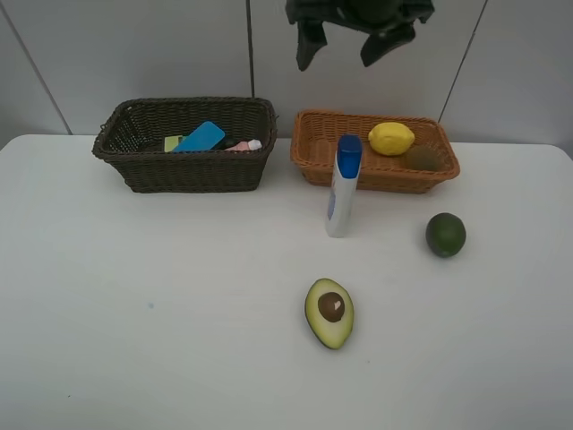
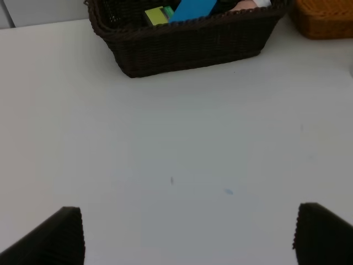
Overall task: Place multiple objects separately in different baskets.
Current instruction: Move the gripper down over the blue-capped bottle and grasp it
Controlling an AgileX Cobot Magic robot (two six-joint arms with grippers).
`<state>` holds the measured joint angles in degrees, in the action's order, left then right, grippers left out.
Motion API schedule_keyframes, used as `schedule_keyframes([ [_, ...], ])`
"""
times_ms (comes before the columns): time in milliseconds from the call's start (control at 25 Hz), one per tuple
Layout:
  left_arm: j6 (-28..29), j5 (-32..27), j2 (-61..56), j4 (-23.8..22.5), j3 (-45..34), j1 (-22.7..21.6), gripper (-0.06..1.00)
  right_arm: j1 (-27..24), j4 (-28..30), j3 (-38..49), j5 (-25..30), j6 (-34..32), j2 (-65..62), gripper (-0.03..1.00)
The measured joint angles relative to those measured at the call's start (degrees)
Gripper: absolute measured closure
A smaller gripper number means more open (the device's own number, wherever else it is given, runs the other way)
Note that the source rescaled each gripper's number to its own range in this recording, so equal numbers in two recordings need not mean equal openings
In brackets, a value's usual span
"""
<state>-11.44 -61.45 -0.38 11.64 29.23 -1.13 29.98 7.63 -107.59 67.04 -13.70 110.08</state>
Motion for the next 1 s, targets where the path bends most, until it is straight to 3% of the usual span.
schedule_keyframes([
  [120, 0.0, 0.0, 0.0, 0.0, 0.0, 0.0, -0.06, -1.6, -1.0, 0.3, 2.4, -1.6, 0.0, -0.01],
  [400, 0.0, 0.0, 0.0, 0.0, 0.0, 0.0, -0.06, -1.9, -11.4, 2.4, 2.7, -2.2, 0.0, -0.01],
  [800, 0.0, 0.0, 0.0, 0.0, 0.0, 0.0, -0.06, -1.9, -11.3, 13.4, 2.8, -3.8, 0.0, -0.01],
  [1000, 0.0, 0.0, 0.0, 0.0, 0.0, 0.0, -0.06, -2.2, -10.6, 15.3, 0.0, -3.8, 1.1, -0.01],
])
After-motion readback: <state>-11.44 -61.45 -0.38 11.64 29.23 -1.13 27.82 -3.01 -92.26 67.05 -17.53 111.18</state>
